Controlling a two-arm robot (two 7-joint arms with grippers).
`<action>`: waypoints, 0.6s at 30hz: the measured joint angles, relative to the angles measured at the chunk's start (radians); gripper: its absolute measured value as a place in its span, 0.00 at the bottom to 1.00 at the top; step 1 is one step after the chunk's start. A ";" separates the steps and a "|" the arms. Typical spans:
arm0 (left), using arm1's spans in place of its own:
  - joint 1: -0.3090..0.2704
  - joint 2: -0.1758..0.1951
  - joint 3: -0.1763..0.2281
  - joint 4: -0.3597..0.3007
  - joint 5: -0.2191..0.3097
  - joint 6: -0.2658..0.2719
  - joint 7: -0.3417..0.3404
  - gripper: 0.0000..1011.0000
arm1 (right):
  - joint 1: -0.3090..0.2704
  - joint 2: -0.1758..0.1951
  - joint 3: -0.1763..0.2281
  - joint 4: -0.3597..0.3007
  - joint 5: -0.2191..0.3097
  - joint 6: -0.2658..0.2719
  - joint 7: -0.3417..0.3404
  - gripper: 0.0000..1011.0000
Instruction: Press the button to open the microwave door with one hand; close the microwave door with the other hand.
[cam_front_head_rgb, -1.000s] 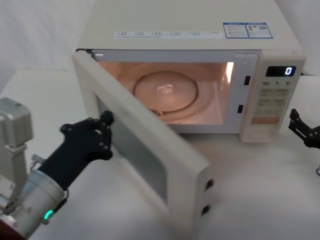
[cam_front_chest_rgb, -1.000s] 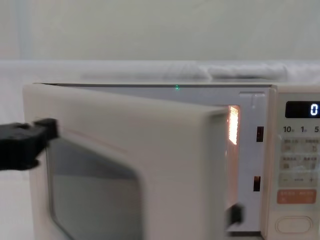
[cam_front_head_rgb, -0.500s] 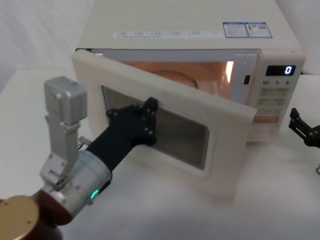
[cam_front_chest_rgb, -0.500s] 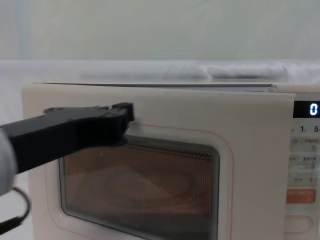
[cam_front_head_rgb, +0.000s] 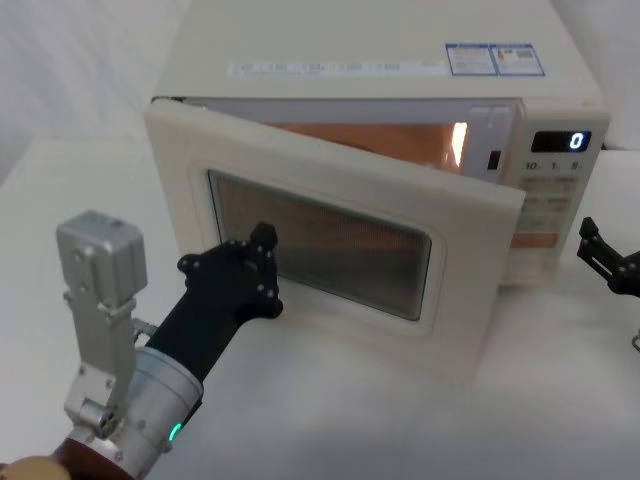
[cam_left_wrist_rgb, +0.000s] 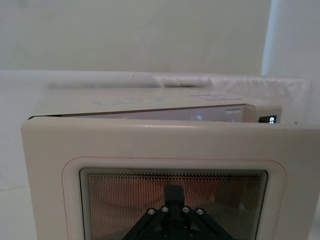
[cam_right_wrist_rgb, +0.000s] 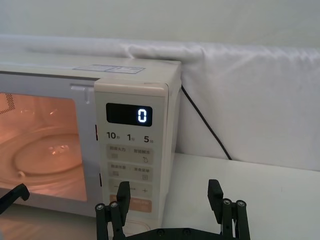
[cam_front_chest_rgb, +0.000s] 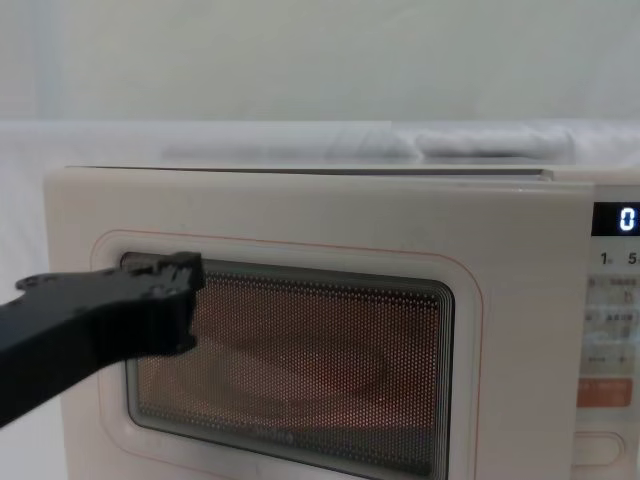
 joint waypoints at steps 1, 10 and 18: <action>0.006 0.002 -0.002 0.000 0.000 -0.008 -0.005 0.00 | 0.000 0.000 0.000 0.000 0.000 0.000 0.000 0.99; -0.009 0.022 0.002 0.049 -0.024 -0.072 -0.094 0.00 | 0.000 0.000 0.000 0.000 0.000 0.000 0.000 0.99; -0.113 0.045 0.044 0.114 -0.044 -0.041 -0.154 0.00 | 0.000 0.000 0.000 0.000 0.000 0.000 0.000 0.99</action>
